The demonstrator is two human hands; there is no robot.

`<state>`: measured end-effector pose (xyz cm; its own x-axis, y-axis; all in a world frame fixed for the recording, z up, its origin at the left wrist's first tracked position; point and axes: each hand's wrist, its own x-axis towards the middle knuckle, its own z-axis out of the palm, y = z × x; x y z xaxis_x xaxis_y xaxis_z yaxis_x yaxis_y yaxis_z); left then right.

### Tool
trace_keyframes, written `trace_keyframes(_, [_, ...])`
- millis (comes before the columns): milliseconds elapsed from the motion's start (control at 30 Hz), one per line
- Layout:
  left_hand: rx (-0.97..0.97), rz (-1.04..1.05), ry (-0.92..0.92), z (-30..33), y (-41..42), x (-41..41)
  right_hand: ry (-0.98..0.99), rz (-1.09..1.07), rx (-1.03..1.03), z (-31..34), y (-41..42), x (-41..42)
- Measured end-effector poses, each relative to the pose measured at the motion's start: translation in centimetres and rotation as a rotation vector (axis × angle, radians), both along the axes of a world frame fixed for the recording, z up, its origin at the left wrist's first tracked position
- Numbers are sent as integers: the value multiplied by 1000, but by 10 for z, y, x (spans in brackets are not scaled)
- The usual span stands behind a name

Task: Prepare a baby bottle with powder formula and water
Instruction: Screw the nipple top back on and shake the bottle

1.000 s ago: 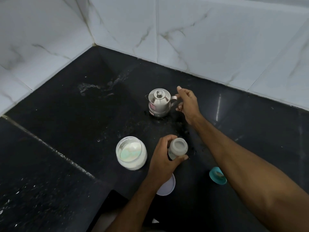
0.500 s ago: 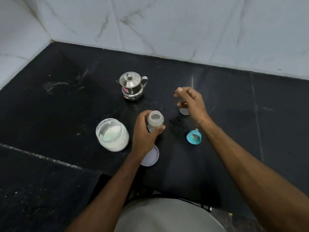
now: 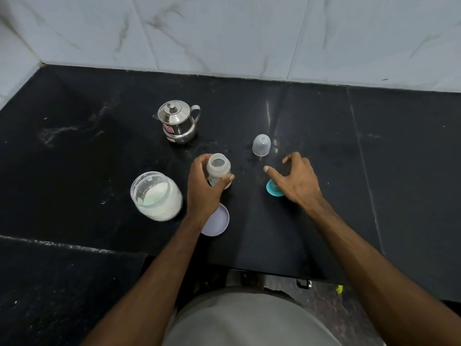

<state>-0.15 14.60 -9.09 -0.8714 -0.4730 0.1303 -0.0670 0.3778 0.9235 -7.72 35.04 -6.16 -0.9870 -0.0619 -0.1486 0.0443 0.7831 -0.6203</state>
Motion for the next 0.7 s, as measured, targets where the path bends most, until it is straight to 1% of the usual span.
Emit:
trace_keyframes(100, [-3, -17, -11, 0, 0, 0, -121, 0, 8, -1, 1, 4])
trace_keyframes(300, [-13, -31, -21, 2, -1, -1, -240, -64, -135, 0, 0, 7])
trace_keyframes(367, [-17, -37, -19, 2, -1, 0, -294, -112, -289, 0, 0, 5])
trace_keyframes(467, [-15, -37, -13, 3, -1, 1, -378, -172, -684, 4, -3, 1])
trace_keyframes(533, [-14, -35, -21, 3, -1, 1, -425, -156, -881, 11, -6, 0])
trace_keyframes(600, [-12, -34, -25, 4, 0, 1, -453, -133, -1006, 17, -12, -2])
trace_keyframes(700, [-18, -37, -31, 6, 2, 1, -473, -84, -1092, 23, -24, -5])
